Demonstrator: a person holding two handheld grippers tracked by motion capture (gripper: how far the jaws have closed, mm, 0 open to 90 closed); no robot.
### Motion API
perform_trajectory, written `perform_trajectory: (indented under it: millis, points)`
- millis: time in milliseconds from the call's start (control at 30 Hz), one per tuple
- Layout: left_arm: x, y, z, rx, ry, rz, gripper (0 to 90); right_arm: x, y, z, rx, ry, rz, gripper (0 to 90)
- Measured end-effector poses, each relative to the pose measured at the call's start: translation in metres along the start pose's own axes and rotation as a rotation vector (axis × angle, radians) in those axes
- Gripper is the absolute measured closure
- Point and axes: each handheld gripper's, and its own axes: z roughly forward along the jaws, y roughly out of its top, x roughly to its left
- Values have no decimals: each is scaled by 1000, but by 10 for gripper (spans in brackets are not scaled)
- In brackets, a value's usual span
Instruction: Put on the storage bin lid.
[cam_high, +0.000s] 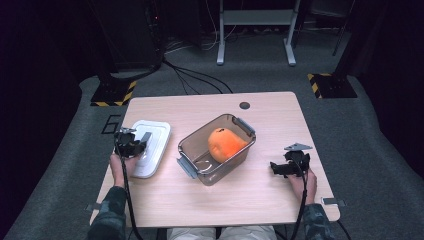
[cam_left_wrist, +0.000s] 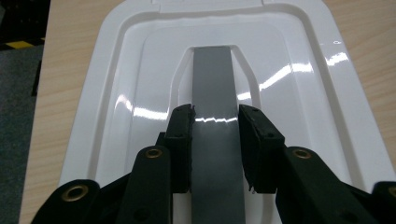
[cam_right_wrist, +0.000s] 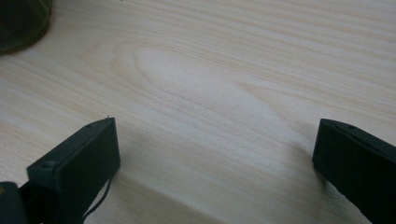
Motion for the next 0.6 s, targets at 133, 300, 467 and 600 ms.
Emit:
perform_trajectory:
  millis: [133, 300, 467, 600]
  points:
    - [-2, 4, -13, -18, -8, 11, 663, 0, 0, 0, -1, -1, 1, 0]
    - [-4, 10, -25, -45, -20, 18, 663, 0, 0, 0, -1, -1, 0, 0]
    - [-6, 16, -36, -59, -35, 28, 663, 0, 0, 0, 0, -1, 0, 0]
    - [-8, 20, -44, -74, -48, 44, 663, 0, 0, 0, -1, -1, -1, 0]
